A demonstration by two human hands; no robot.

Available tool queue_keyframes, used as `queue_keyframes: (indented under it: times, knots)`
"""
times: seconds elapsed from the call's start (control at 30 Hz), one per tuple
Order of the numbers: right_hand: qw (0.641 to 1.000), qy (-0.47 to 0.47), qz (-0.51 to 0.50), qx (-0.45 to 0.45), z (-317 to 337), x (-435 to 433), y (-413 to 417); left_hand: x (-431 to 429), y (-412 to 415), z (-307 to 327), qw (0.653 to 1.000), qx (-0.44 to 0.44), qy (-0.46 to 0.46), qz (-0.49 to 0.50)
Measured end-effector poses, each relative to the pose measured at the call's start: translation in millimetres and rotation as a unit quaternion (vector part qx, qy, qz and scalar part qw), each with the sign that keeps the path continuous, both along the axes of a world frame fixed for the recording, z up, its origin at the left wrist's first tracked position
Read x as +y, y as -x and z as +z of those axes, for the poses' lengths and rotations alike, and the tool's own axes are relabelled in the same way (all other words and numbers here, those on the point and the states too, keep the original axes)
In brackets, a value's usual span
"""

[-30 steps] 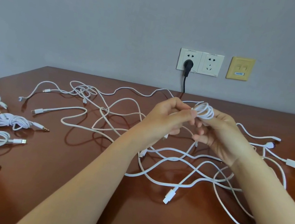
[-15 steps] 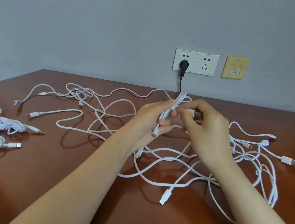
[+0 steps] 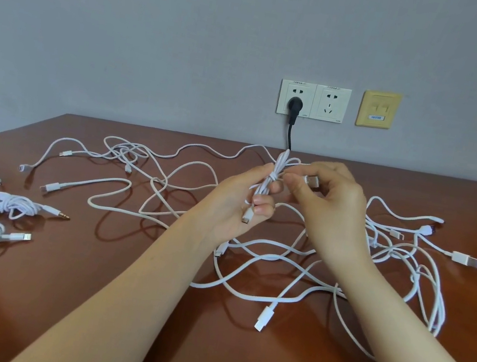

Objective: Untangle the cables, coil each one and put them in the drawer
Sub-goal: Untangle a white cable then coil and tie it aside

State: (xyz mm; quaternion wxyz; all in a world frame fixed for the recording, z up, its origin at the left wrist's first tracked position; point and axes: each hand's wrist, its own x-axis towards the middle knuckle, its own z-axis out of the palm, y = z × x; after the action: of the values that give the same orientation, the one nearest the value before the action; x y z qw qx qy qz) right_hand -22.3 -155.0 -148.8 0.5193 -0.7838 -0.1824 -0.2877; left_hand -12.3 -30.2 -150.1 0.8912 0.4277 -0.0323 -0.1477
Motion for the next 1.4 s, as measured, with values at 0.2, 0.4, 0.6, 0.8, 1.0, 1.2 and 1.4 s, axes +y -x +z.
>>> queue_keyframes:
  times: [0.2, 0.4, 0.6, 0.8, 1.0, 1.2, 1.4]
  knots:
    - [0.992, -0.096, 0.043, 0.065, 4, 1, 3, 1, -1, 2, 1.0, -0.002, 0.015, -0.001]
    - [0.998, -0.042, 0.039, 0.019, 0, -2, 3, -6, 5, 5, 0.995, 0.02, -0.078, 0.052]
    - [0.998, 0.006, 0.055, 0.013, -4, -4, 2, -12, 8, -1, 0.89, -0.095, -0.402, 0.192]
    - [0.999, -0.005, 0.039, 0.013, 1, -10, -1, -11, 11, -6, 0.766, -0.265, -0.545, 0.216]
    - [0.986, -0.106, 0.1, 0.079, 9, -14, -2, -12, 14, -5, 0.761, -0.285, -0.548, 0.199]
    - [0.955, -0.215, 0.173, 0.111, 13, -10, 1, -17, 17, -6, 0.722, -0.318, -0.565, 0.243]
    - [0.957, -0.206, 0.172, 0.11, 9, -9, -1, -17, 19, -7, 0.67, -0.341, -0.609, 0.254]
